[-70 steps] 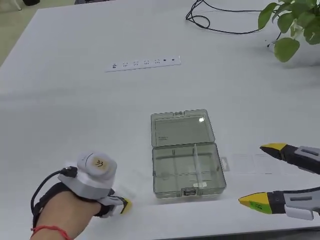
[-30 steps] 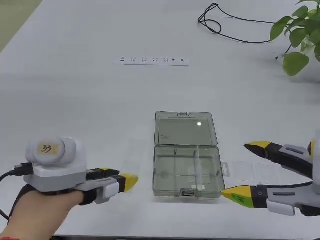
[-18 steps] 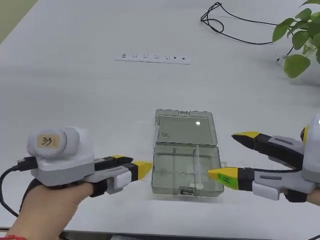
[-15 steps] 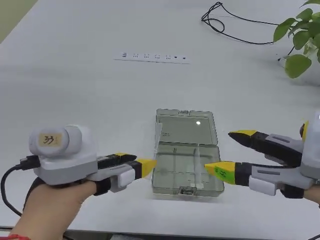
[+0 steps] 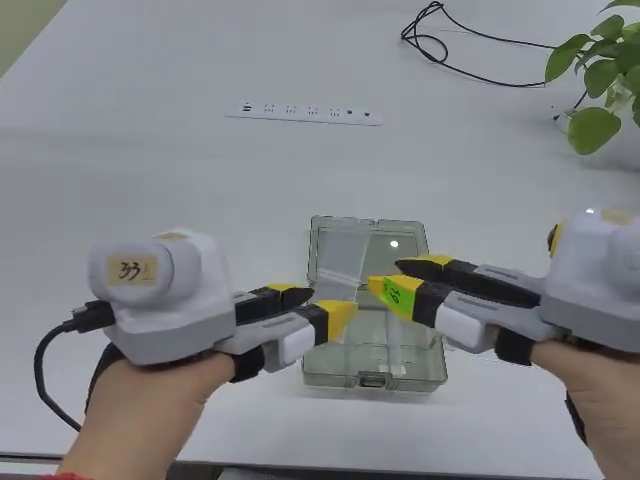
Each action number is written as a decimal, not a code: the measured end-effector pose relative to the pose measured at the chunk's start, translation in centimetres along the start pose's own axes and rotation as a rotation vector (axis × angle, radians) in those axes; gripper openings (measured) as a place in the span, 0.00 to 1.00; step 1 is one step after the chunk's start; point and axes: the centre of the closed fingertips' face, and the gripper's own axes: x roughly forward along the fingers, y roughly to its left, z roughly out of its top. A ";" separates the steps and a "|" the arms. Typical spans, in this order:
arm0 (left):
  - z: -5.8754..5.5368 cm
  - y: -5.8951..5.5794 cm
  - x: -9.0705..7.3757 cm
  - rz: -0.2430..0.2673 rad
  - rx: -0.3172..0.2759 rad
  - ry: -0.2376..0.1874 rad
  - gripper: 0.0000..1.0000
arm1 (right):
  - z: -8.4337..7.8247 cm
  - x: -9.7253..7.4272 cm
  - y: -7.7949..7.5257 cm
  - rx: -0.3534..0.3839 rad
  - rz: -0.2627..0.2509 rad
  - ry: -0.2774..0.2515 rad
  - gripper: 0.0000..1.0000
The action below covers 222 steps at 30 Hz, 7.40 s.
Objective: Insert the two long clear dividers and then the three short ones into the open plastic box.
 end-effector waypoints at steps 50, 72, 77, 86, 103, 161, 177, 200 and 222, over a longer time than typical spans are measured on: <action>-1.9 1.8 -1.4 -0.062 0.353 0.074 0.70 | -0.3 2.3 -2.9 0.252 -0.140 0.102 0.07; -4.5 2.5 -1.9 -0.176 0.517 0.130 1.00 | -4.0 2.2 -5.1 0.363 -0.368 0.424 0.06; -4.8 2.7 -2.0 -0.201 0.520 0.136 1.00 | -5.3 2.6 -5.8 0.446 -0.395 0.470 0.06; -4.7 3.2 -1.9 -0.225 0.513 0.128 1.00 | -8.1 3.5 -6.1 0.493 -0.421 0.543 0.06; -5.2 3.5 -1.6 -0.237 0.465 0.127 0.99 | -10.1 4.3 -7.7 0.515 -0.461 0.594 0.06; -5.8 3.9 -0.5 -0.254 0.422 0.141 0.97 | -10.9 4.7 -7.3 0.506 -0.448 0.704 0.06; -5.8 4.1 -0.6 -0.250 0.421 0.144 0.98 | -10.9 5.2 -7.7 0.391 -0.468 0.726 0.07; -5.5 4.2 -0.7 -0.244 0.441 0.150 1.00 | -12.3 6.7 -7.7 0.301 -0.418 0.701 0.10; -4.8 4.4 -1.6 -0.191 0.426 0.134 1.00 | -12.3 7.0 -7.0 0.360 -0.329 0.584 0.19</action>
